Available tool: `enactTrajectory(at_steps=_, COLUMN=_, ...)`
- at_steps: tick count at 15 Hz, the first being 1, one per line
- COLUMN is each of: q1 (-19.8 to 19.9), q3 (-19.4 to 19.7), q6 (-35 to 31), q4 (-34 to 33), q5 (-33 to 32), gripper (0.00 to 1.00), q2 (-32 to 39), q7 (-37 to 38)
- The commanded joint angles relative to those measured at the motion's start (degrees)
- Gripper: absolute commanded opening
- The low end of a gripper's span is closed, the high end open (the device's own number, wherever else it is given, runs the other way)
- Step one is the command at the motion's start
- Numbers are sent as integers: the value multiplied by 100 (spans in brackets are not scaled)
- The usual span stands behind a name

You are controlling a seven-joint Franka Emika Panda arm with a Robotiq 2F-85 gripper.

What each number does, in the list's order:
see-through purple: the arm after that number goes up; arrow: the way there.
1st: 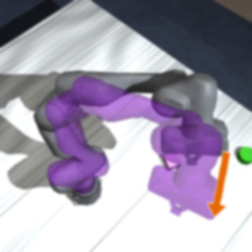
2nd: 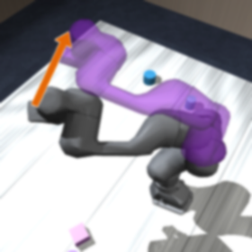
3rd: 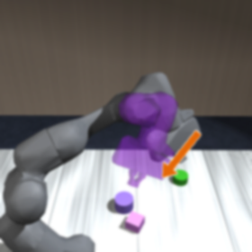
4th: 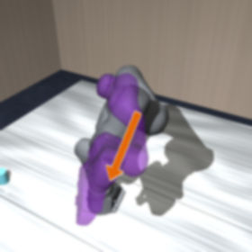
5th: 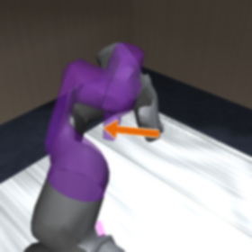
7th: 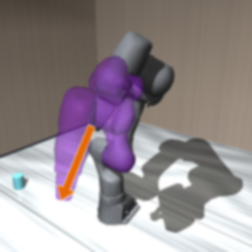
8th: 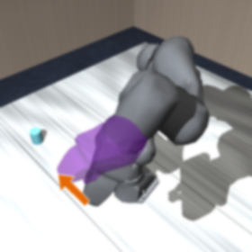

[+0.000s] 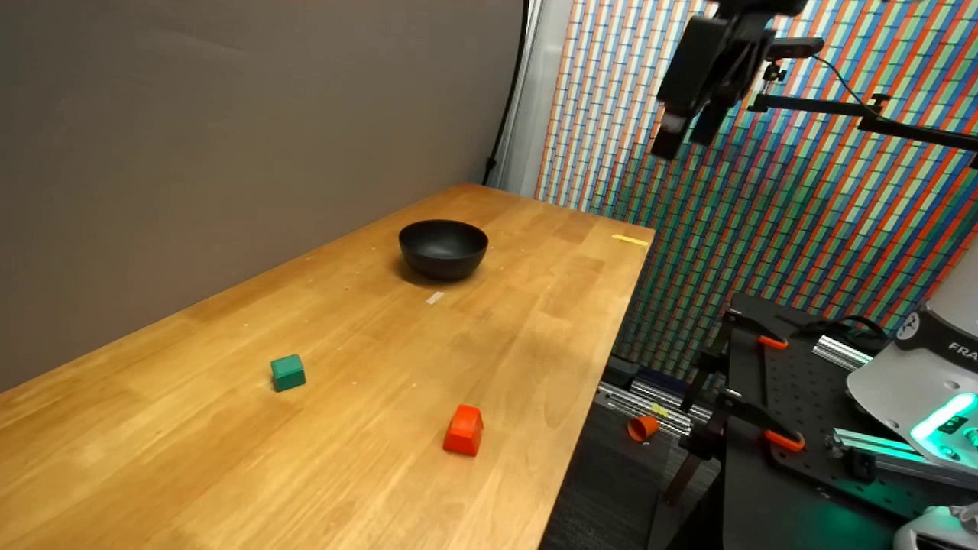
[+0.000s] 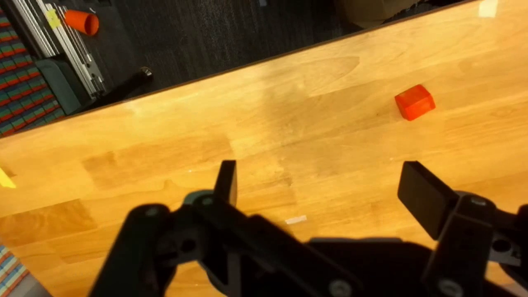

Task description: Pick up the orange and green blocks and put them in the bowl

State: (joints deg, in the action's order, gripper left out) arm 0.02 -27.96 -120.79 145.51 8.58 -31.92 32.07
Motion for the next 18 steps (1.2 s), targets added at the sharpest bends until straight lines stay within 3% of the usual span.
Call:
enactTrajectory(at_steps=1, q1=407, q3=-585, q6=-580, q4=-687, q5=-112, gripper=100, q2=1489, q7=-101)
enactTrajectory(at_steps=5, q1=717, q3=-1134, q6=-1173, q4=-1200, q5=-613, gripper=100, q2=2962, q7=60)
enactTrajectory(at_steps=7, q1=700, q3=-1191, q6=-1356, q4=-1469, q5=-1107, gripper=100, q2=3682, q7=226)
enactTrajectory(at_steps=8, q1=-5, q3=-509, q6=-1452, q4=-1574, q5=-1475, gripper=100, q2=4045, q7=384)
enactTrajectory(at_steps=12, q1=-1170, q3=555, q6=-1631, q4=-2061, q5=-2059, gripper=100, q2=5025, q7=624)
enactTrajectory(at_steps=18, q1=-2320, q3=1496, q6=-1784, q4=-2981, q5=-1932, gripper=100, q2=6225, q7=478)
